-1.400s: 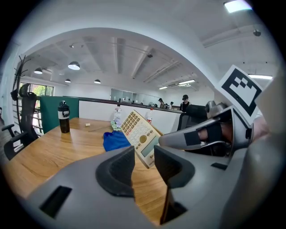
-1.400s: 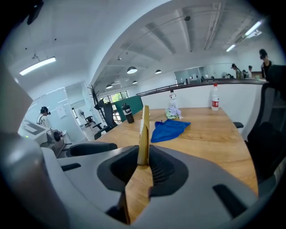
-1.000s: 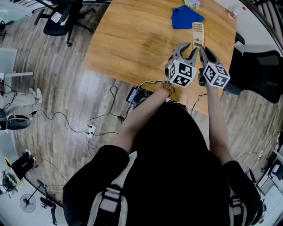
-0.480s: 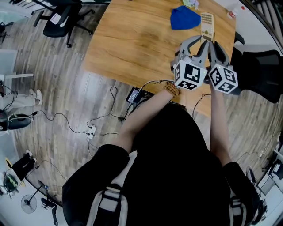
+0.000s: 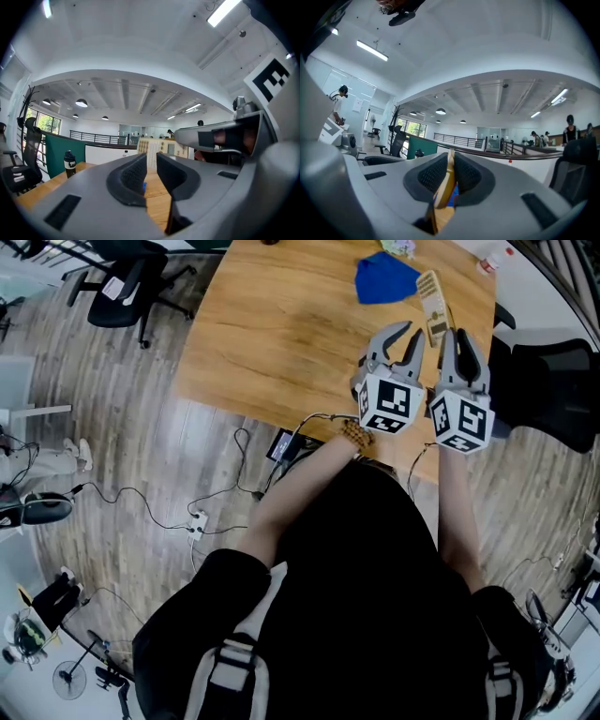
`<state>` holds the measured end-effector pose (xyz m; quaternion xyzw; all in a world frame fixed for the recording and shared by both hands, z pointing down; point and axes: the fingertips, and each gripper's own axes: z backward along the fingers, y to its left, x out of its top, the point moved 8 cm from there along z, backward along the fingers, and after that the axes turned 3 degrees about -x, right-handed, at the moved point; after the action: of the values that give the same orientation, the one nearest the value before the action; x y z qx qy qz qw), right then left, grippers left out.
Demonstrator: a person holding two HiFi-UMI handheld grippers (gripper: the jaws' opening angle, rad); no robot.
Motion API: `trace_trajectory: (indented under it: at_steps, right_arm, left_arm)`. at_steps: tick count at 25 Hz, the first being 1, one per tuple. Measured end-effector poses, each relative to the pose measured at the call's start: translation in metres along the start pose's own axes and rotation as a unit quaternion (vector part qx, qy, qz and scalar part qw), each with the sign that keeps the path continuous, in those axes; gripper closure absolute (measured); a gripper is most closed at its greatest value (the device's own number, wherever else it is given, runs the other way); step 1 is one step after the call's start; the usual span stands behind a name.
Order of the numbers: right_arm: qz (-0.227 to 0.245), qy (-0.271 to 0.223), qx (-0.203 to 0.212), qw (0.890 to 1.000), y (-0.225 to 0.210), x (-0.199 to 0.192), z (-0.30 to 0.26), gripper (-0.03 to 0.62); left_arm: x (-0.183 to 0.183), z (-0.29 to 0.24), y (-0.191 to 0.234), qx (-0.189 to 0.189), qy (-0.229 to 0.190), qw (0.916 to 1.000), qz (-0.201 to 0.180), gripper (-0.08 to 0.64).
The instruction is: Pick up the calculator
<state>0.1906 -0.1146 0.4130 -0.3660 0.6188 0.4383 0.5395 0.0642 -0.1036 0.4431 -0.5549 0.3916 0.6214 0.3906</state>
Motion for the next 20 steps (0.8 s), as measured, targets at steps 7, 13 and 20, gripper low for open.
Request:
trace_trajectory:
  at_steps: [7,13,20]
  right_arm:
    - [0.019,0.115,0.026,0.993,0.021,-0.069,-0.009,0.589]
    - [0.040,0.190,0.042,0.980,0.013,-0.125,0.018,0.589]
    - [-0.001,0.227,0.016,0.974,0.003,-0.167,0.058,0.589]
  left_arm:
    - [-0.020,0.011,0.019,0.008,0.028,0.9996,0.005,0.483]
    - [-0.067,0.026,0.036,-0.006,0.089,0.9960,-0.008,0.483]
    - [-0.097,0.017,0.036,-0.016,0.122,0.9923,-0.005,0.483]
